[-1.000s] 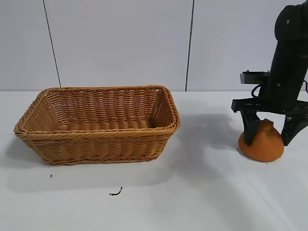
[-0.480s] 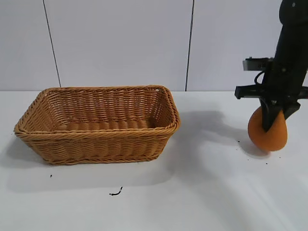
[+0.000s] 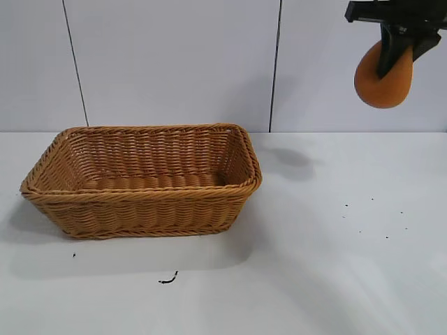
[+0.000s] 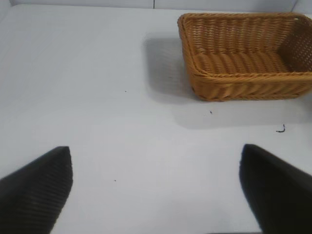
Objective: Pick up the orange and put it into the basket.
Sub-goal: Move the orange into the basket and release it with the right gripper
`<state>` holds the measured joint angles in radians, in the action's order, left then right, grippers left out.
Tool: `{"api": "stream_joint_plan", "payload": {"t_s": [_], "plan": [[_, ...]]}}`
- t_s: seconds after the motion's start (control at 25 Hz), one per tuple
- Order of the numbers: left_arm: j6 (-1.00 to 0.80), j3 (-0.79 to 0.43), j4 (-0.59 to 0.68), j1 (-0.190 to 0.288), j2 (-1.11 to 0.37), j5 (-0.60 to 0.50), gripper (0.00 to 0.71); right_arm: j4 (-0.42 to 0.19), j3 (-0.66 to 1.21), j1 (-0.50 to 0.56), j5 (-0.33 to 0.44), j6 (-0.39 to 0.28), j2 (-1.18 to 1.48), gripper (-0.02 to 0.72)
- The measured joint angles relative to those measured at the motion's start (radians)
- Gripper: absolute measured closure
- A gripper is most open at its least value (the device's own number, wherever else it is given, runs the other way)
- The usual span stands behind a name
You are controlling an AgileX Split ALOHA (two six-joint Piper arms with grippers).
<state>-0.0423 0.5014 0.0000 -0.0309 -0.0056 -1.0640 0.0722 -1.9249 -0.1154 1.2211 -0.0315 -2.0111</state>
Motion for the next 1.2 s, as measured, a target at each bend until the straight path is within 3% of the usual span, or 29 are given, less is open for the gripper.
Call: {"api": "stream_joint_plan", "payload": {"t_s": [0.12, 0.6, 0.84, 1.12, 1.2], "plan": [[0.0, 0.0, 0.0, 0.0, 0.0, 0.002, 0.044, 0.0, 0.0, -0.085, -0.021, 0.0, 0.0, 0.654], [0.0, 0.0, 0.0, 0.0, 0.0, 0.001, 0.044, -0.019, -0.005, -0.444, -0.237, -0.049, -0.1, 0.654], [0.0, 0.0, 0.0, 0.0, 0.0, 0.001, 0.044, -0.013, -0.005, -0.491, -0.337, -0.073, -0.212, 0.654], [0.0, 0.0, 0.0, 0.0, 0.0, 0.001, 0.044, -0.001, -0.005, -0.493, -0.377, -0.079, -0.317, 0.653], [0.0, 0.0, 0.0, 0.0, 0.0, 0.001, 0.044, 0.001, -0.005, -0.493, -0.377, -0.079, -0.321, 0.601]]}}
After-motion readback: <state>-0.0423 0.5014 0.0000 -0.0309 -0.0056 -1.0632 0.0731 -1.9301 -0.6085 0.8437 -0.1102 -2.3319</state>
